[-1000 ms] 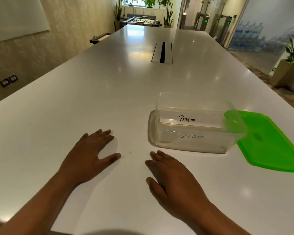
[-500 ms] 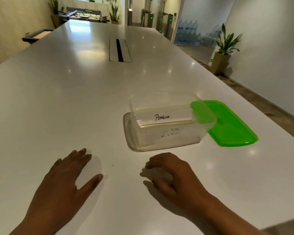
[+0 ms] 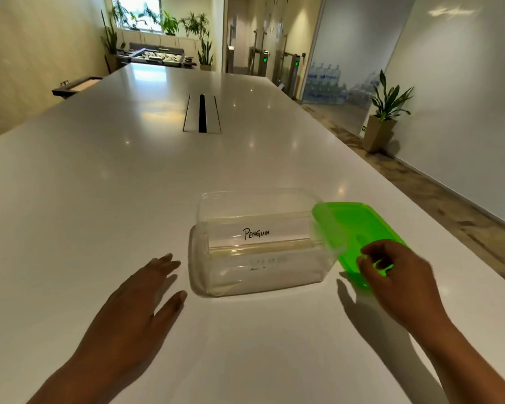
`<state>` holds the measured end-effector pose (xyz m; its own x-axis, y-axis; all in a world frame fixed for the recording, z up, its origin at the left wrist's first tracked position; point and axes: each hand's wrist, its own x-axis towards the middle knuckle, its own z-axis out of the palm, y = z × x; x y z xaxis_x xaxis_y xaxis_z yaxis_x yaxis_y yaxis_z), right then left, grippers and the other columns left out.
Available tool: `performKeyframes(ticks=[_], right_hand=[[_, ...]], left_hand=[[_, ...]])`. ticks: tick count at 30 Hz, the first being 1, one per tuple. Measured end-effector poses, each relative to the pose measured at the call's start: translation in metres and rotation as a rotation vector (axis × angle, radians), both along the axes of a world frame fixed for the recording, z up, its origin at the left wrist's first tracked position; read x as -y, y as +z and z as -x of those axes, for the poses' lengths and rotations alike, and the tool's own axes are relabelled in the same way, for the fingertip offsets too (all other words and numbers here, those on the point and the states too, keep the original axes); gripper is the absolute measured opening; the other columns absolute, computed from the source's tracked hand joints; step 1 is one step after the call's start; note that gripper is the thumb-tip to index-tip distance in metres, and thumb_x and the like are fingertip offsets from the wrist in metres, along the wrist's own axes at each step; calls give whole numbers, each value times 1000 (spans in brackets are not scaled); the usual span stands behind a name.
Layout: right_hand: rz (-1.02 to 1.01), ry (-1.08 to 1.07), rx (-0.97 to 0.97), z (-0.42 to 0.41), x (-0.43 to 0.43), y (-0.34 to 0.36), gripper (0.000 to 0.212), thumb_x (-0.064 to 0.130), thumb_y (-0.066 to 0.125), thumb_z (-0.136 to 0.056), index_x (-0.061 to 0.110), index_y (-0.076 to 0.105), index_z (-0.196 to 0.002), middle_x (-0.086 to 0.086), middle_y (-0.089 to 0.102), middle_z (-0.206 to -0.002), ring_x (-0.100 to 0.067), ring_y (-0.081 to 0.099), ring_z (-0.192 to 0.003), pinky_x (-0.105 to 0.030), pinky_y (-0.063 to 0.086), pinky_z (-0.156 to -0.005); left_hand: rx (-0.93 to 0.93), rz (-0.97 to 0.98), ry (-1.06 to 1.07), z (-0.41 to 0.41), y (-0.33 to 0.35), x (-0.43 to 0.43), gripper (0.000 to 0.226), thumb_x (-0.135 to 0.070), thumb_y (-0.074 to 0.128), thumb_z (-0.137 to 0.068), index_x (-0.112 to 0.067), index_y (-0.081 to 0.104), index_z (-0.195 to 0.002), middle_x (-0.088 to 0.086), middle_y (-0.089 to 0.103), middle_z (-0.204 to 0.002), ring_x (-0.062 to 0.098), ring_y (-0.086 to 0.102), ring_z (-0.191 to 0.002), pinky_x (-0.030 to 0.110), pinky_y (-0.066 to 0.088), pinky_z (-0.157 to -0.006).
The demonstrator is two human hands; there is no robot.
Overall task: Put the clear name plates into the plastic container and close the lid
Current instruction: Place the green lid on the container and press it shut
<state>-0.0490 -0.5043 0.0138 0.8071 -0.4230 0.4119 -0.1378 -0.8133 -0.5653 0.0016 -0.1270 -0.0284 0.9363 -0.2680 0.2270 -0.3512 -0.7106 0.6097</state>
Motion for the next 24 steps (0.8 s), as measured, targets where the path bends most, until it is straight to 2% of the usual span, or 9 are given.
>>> performKeyframes(ticks=[2,4,7,10,14,16,19,21,24], right_hand=[[33,27,-154,0,16,-12,20,28,82,-72,26,68,-86,9,64,-78,-5,57,-70,-21,39,-57],[49,57,-278,2,27,-21,27,40,83,-67,32,65,-86,13,63,-79,-5,57,-71,-25,43,-60],[101,55,-305,4,34,-30,20,44,79,-65,37,64,-77,15,63,-73,-8,60,-71,-31,50,-63],[167,56,-232,3,34,-28,16,34,78,-68,37,64,-71,14,63,-68,-13,60,-67,-31,48,-59],[291,24,-82,-2,41,-14,16,17,78,-73,26,67,-81,3,65,-76,-26,60,-76,-36,49,-64],[385,12,-15,-5,42,-3,15,14,76,-74,20,66,-82,-1,63,-77,-29,58,-78,-38,49,-63],[463,20,104,-11,40,12,13,13,75,-76,14,65,-85,-7,61,-78,-32,54,-79,-40,46,-64],[474,42,198,-15,39,24,7,15,68,-83,11,64,-87,-9,60,-81,-33,53,-80,-42,44,-68],[421,144,366,-23,39,48,17,24,55,-87,9,64,-89,-8,60,-85,-29,53,-82,-36,39,-75]], left_hand=[[4,-6,45,-2,-4,5,49,-36,59,-90,-30,50,-138,-20,40,-147,5,34,-140,32,30,-113],[-3,5,82,0,-7,10,47,-23,63,-92,-33,50,-136,-21,40,-144,9,38,-139,36,33,-113],[10,68,109,4,-5,17,48,-15,65,-91,-41,48,-128,-21,46,-138,4,44,-133,32,35,-109],[23,157,135,3,1,20,47,-13,66,-90,-41,51,-124,-17,55,-134,-15,50,-116,22,39,-98],[102,176,224,-2,13,20,38,-20,66,-90,-35,58,-124,-17,57,-129,6,55,-111,28,42,-91],[134,193,248,-3,22,22,37,-26,64,-90,-39,56,-123,-25,54,-126,6,51,-111,29,42,-88],[183,224,245,-4,36,26,38,-37,61,-87,-44,54,-123,-44,43,-121,-4,47,-107,20,44,-76],[231,235,227,-7,49,31,41,-43,60,-84,-44,54,-125,-48,42,-120,-9,47,-104,17,44,-70],[288,267,171,-15,72,41,44,-50,60,-81,-47,52,-125,-59,40,-116,-29,43,-103,17,44,-70]])
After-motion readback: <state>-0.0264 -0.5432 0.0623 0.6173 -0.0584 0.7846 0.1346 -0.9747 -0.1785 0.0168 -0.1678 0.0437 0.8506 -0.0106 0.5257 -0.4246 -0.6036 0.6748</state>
